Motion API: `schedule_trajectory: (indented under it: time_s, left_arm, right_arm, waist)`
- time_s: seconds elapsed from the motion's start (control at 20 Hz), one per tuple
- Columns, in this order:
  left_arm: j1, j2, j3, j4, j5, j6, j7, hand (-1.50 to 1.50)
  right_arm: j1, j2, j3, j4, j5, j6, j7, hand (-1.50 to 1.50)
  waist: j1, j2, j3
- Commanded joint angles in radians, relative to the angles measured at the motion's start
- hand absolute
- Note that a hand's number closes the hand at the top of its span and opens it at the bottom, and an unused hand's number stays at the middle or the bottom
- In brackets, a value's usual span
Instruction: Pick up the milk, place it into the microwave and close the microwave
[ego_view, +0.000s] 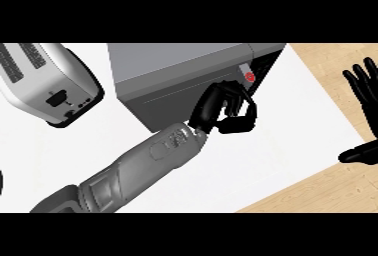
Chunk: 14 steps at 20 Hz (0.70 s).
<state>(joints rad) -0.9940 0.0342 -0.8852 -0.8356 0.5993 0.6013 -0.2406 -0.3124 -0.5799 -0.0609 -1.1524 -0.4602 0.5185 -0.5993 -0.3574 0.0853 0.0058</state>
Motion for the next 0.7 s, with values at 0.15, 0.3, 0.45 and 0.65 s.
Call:
schedule_trajectory:
  time_s: [0.15,0.3,0.45,0.65]
  left_arm:
    - [-0.096,-0.032,0.017,0.039,0.028,0.013,-0.002,1.5]
    - [-0.102,-0.032,0.01,0.034,0.035,0.031,-0.004,1.5]
    - [-0.097,-0.032,0.009,0.039,0.046,0.04,-0.009,1.5]
    - [-0.094,-0.032,-0.002,0.032,0.056,0.055,-0.012,1.5]
  right_arm:
    - [-0.03,-0.003,0.035,-0.03,-0.049,0.118,0.009,-1.5]
    - [-0.037,-0.022,0.051,-0.041,-0.056,0.143,0.04,-1.5]
    - [-0.057,-0.046,0.066,-0.078,-0.045,0.159,0.053,-1.5]
    - [-0.092,-0.058,0.131,-0.158,-0.031,0.241,0.059,1.5]
  waist:
    - [-0.026,0.008,0.002]
    - [-0.037,0.011,0.002]
    - [-0.041,0.01,0.001]
    - [-0.029,0.008,0.003]
